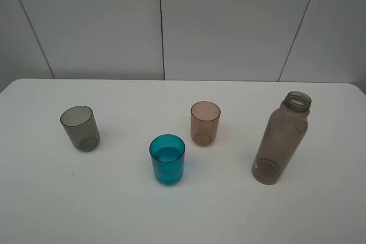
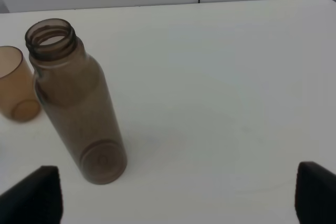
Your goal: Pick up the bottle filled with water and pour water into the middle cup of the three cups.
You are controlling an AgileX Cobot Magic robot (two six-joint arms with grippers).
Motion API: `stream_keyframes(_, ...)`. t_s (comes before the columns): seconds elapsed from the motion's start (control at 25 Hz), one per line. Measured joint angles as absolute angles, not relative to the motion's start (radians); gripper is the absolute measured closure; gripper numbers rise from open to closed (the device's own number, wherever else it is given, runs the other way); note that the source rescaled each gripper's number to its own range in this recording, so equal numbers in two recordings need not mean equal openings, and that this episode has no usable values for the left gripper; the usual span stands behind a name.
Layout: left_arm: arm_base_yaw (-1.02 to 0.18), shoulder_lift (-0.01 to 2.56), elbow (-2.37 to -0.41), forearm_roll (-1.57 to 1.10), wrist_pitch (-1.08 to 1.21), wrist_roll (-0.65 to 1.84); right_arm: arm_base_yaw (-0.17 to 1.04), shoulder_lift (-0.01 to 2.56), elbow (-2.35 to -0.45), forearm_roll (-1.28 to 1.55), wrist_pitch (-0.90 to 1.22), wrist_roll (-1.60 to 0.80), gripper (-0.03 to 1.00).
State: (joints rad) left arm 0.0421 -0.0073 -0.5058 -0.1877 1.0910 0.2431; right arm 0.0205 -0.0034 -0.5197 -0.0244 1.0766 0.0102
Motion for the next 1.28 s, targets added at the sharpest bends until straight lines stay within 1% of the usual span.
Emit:
stream_keyframes(0.48,0.042,-0.007,-0.506,-0.188,1.091,0.243,0.021,-0.003,-0.520,-0.008,1.077,0.000,0.16)
stream_keyframes(0.52,0.042,-0.007,-0.506,-0.188,1.091,0.243,0.021,-0.003,-0.520,0.000,1.077,0.000,0.15)
stream_keyframes(0.56,0.042,-0.007,-0.506,-0.188,1.091,0.243,0.021,-0.003,-0.520,0.000,1.077,-0.011,0.09)
stream_keyframes(0.64,0.042,-0.007,-0.506,-0.188,1.091,0.243,0.021,-0.003,-0.520,0.011,1.077,-0.016,0.01)
stream_keyframes(0.76,0.042,-0.007,-0.506,-0.188,1.091,0.243,0.021,-0.003,-0.520,0.017,1.077,-0.019,-0.03)
stream_keyframes(1.28,0.042,-0.007,-0.506,-0.188,1.091,0.243,0.021,-0.003,-0.520,0.010,1.077,0.000,-0.03)
